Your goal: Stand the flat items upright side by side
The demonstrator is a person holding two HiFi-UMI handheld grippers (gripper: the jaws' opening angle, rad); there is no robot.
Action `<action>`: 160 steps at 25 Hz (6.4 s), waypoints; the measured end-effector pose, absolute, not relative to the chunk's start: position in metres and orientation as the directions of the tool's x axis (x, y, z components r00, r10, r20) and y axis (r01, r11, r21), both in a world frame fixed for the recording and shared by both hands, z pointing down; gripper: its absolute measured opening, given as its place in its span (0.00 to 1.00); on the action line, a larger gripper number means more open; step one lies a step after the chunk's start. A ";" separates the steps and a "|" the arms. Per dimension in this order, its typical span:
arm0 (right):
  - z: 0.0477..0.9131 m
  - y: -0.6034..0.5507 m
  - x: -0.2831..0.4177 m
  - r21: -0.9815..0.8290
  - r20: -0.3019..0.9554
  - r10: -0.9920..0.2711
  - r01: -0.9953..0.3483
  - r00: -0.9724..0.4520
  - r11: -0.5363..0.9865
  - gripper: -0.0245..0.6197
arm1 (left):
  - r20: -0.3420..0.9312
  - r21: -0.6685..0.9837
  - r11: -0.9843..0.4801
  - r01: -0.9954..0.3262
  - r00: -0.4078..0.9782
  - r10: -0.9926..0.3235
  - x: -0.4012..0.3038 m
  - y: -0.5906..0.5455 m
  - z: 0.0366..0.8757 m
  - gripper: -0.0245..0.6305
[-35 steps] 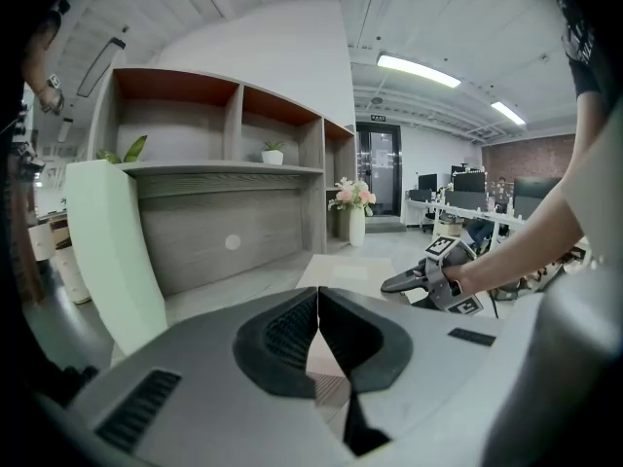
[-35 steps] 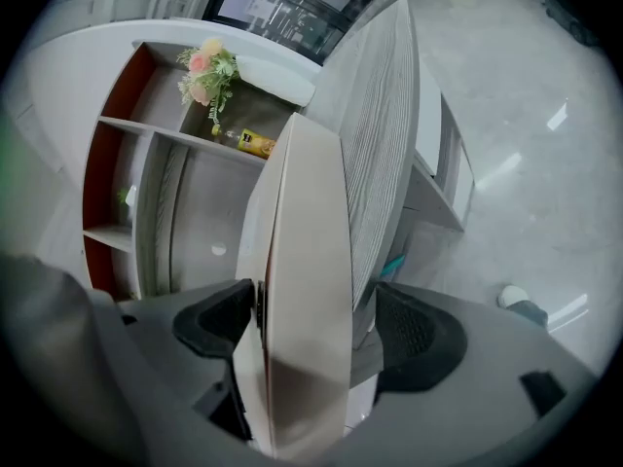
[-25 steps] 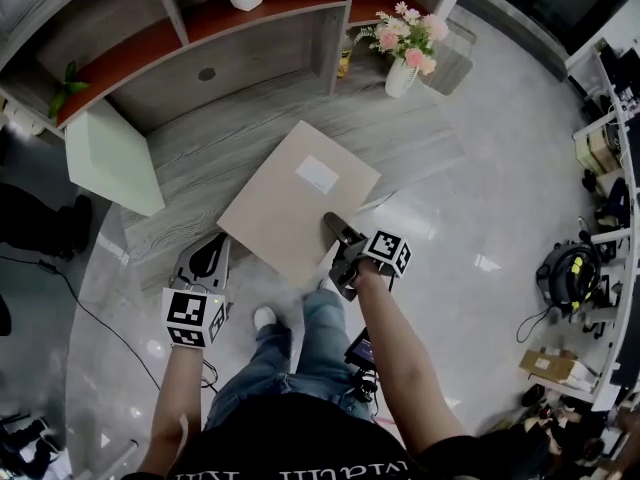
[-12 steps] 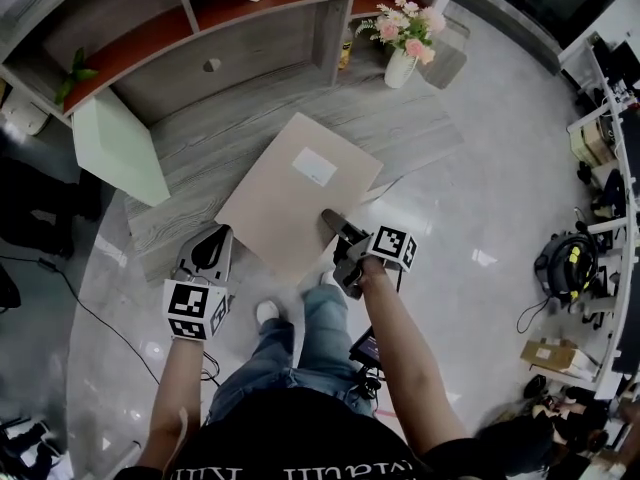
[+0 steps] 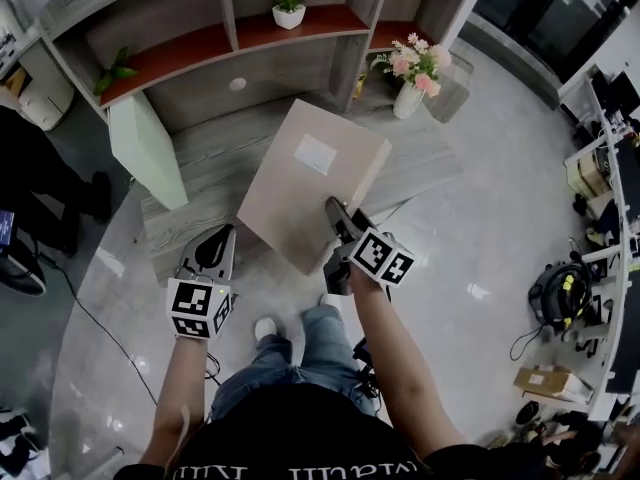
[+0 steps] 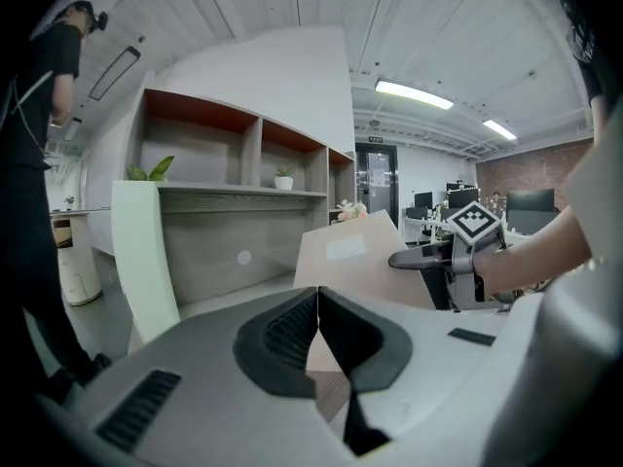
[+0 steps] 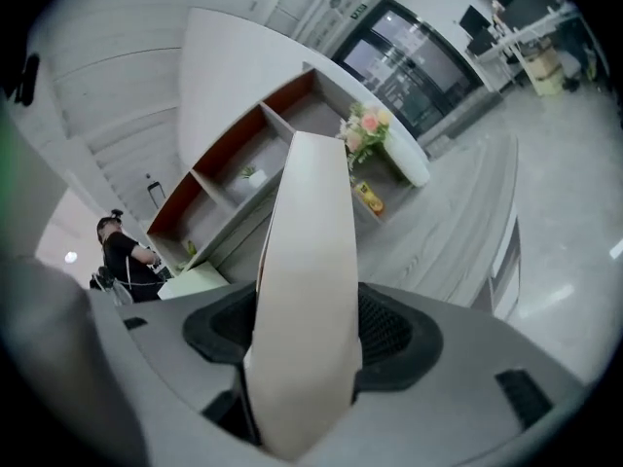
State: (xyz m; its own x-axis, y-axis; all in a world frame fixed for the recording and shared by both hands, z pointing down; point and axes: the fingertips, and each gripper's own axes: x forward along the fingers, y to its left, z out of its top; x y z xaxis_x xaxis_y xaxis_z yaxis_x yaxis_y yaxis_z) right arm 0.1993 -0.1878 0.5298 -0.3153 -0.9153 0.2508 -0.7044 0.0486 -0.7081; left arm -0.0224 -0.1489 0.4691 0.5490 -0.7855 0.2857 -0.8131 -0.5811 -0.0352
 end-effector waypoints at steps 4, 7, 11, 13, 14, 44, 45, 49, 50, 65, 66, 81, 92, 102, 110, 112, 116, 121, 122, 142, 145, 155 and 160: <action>0.506 -0.192 0.188 -0.569 0.194 -0.948 -0.816 -0.251 0.099 0.50 | 0.262 -0.039 -0.543 -0.839 0.516 -0.815 -0.044 -0.148 0.460 0.06; 0.496 -0.194 0.179 -0.468 0.178 -0.957 -0.875 -0.230 0.123 0.51 | 0.252 -0.035 -0.513 -0.858 0.489 -0.835 -0.059 -0.144 0.456 0.06; 0.487 -0.197 0.162 -0.333 0.188 -0.953 -0.928 -0.236 0.164 0.51 | 0.241 -0.032 -0.480 -0.877 0.459 -0.855 -0.076 -0.139 0.452 0.06; 0.484 -0.199 0.149 -0.245 0.195 -0.950 -0.950 -0.242 0.192 0.51 | 0.237 -0.033 -0.467 -0.884 0.447 -0.863 -0.082 -0.139 0.450 0.06; 0.483 -0.200 0.143 -0.208 0.200 -0.948 -0.957 -0.246 0.204 0.51 | 0.234 -0.033 -0.462 -0.886 0.442 -0.866 -0.084 -0.138 0.449 0.06; 0.501 -0.209 0.087 -0.095 0.440 -0.795 -0.902 -0.418 0.422 0.60 | 0.199 -0.032 -0.380 -0.925 0.366 -0.909 -0.136 -0.140 0.439 0.06; 0.493 -0.210 0.088 -0.098 0.431 -0.790 -0.893 -0.435 0.438 0.60 | 0.198 -0.032 -0.379 -0.925 0.366 -0.909 -0.137 -0.140 0.439 0.06; 0.461 -0.214 0.092 -0.097 0.409 -0.770 -0.862 -0.489 0.497 0.61 | 0.191 -0.026 -0.373 -0.927 0.362 -0.912 -0.140 -0.141 0.438 0.06; 0.456 -0.216 0.094 -0.089 0.416 -0.763 -0.857 -0.494 0.507 0.61 | 0.189 -0.026 -0.373 -0.927 0.362 -0.913 -0.140 -0.142 0.438 0.06; 0.455 -0.227 0.043 -0.076 0.484 -0.723 -0.846 -0.494 0.527 0.51 | 0.162 0.002 -0.289 -0.957 0.285 -0.945 -0.176 -0.138 0.435 0.06; 0.455 -0.230 0.036 -0.078 0.484 -0.717 -0.841 -0.501 0.535 0.51 | 0.161 0.008 -0.276 -0.961 0.274 -0.948 -0.181 -0.136 0.435 0.06; 0.452 -0.252 -0.063 -0.084 0.526 -0.691 -0.839 -0.496 0.537 0.51 | 0.156 0.010 -0.142 -0.990 0.142 -0.977 -0.241 -0.101 0.434 0.06; 0.442 -0.268 -0.125 -0.092 0.509 -0.679 -0.818 -0.528 0.567 0.51 | 0.160 -0.007 -0.101 -0.995 0.098 -0.982 -0.264 -0.085 0.429 0.06; 0.438 -0.287 -0.154 -0.127 0.492 -0.648 -0.785 -0.581 0.607 0.53 | 0.168 -0.019 -0.092 -0.996 0.087 -0.982 -0.266 -0.091 0.426 0.06; 0.432 -0.270 -0.177 -0.156 0.466 -0.526 -0.651 -0.712 0.743 0.55 | 0.179 -0.025 -0.092 -0.995 0.086 -0.980 -0.268 -0.084 0.428 0.06; 0.436 -0.269 -0.176 -0.120 0.475 -0.506 -0.623 -0.720 0.773 0.54 | 0.179 -0.023 -0.092 -0.995 0.087 -0.980 -0.267 -0.084 0.432 0.06; 0.442 -0.274 -0.173 -0.102 0.487 -0.495 -0.610 -0.720 0.786 0.52 | 0.182 -0.020 -0.096 -0.995 0.091 -0.979 -0.263 -0.086 0.439 0.06; 0.447 -0.293 -0.176 -0.109 0.483 -0.497 -0.612 -0.721 0.783 0.52 | 0.190 -0.024 -0.093 -0.995 0.087 -0.978 -0.264 -0.093 0.445 0.06; 0.447 -0.297 -0.177 -0.110 0.484 -0.494 -0.611 -0.722 0.784 0.52 | 0.193 -0.023 -0.090 -0.996 0.084 -0.978 -0.265 -0.095 0.445 0.06; 0.423 -0.289 -0.154 -0.104 0.517 -0.390 -0.508 -0.762 0.855 0.61 | 0.163 -0.032 -0.061 -0.998 0.055 -0.985 -0.240 -0.114 0.425 0.06; 0.414 -0.282 -0.135 -0.106 0.503 -0.363 -0.473 -0.784 0.875 0.61 | 0.152 -0.046 -0.063 -0.997 0.056 -0.987 -0.219 -0.122 0.417 0.06; 0.380 -0.274 -0.057 -0.039 0.443 -0.360 -0.419 -0.821 0.907 0.30 | 0.087 -0.054 -0.047 -0.997 0.042 -0.995 -0.158 -0.143 0.387 0.06; 0.365 -0.287 -0.008 -0.020 0.401 -0.394 -0.439 -0.827 0.898 0.08 | 0.049 -0.065 -0.049 -0.997 0.045 -0.998 -0.126 -0.157 0.371 0.06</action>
State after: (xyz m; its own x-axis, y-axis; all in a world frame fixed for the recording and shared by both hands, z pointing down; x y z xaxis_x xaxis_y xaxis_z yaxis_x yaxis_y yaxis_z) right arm -0.0082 -0.2871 0.3648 -0.8267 -0.3945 0.4011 -0.4385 0.8985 -0.0201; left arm -0.1261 -0.1571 0.3713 0.0454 -0.9977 0.0495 -0.9967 -0.0486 -0.0650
